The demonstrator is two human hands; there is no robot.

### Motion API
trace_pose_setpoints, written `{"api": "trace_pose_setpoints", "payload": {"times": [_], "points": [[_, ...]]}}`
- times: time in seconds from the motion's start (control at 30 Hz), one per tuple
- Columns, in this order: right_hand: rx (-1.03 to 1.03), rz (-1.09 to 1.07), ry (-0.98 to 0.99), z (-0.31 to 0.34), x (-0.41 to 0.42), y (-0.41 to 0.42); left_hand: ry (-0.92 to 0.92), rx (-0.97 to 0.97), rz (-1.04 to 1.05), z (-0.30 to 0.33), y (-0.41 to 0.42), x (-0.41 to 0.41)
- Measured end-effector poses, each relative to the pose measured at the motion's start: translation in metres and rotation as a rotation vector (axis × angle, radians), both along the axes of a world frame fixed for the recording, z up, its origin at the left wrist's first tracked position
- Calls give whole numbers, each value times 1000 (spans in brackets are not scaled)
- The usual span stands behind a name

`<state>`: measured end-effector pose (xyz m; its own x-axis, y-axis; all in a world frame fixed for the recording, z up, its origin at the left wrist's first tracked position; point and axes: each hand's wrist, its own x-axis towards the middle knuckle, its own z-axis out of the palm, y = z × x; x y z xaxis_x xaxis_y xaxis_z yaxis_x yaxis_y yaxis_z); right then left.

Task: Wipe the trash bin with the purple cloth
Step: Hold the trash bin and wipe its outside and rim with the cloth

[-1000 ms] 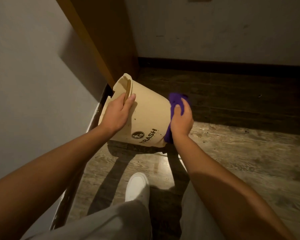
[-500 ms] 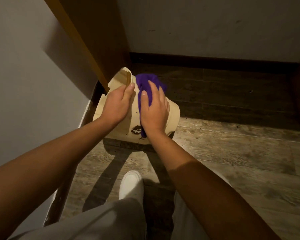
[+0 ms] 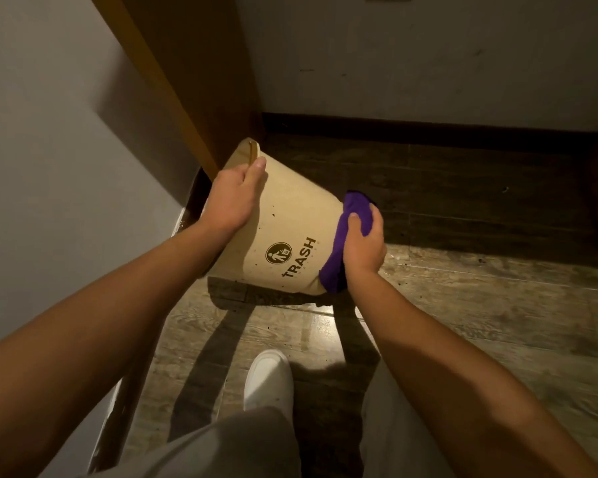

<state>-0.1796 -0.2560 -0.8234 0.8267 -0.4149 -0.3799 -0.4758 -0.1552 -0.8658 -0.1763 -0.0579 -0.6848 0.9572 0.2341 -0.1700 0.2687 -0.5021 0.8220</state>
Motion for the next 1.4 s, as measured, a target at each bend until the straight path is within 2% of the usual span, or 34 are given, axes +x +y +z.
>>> {"api": "trace_pose_setpoints", "payload": {"times": [0.1,0.2,0.27,0.33,0.43,0.5,0.7,0.8,0.87,1.0,1.1,1.4], "points": [[8,-82,12,1,3,-6,64,-10,-60,1,-5,2],[30,-160,52,-4,4,-15,205,-263,-109,2,12,-4],[48,-204,103,-7,4,-21,230,-224,-146,-4,23,-17],[3,-171,128,-6,5,-18,194,-93,-109,-15,24,-33],[-48,-67,77,2,0,0,62,-64,10,-25,12,-49],[-40,-9,25,11,-6,14,-21,-23,11,-26,6,-50],[151,187,-227,66,-32,69,-97,23,-108,-20,-6,-41],[291,184,-188,89,-31,98,-98,-25,-123,-19,-5,-37],[199,221,-207,92,-36,109,-78,-73,-105,-16,0,-35],[-278,298,-338,66,-45,96,-80,-48,-121,-14,-4,-30],[-344,286,-269,41,-32,77,-81,12,-87,-13,-10,-30],[-272,121,144,-22,-23,6,-117,58,-61,-10,-13,-38]]}}
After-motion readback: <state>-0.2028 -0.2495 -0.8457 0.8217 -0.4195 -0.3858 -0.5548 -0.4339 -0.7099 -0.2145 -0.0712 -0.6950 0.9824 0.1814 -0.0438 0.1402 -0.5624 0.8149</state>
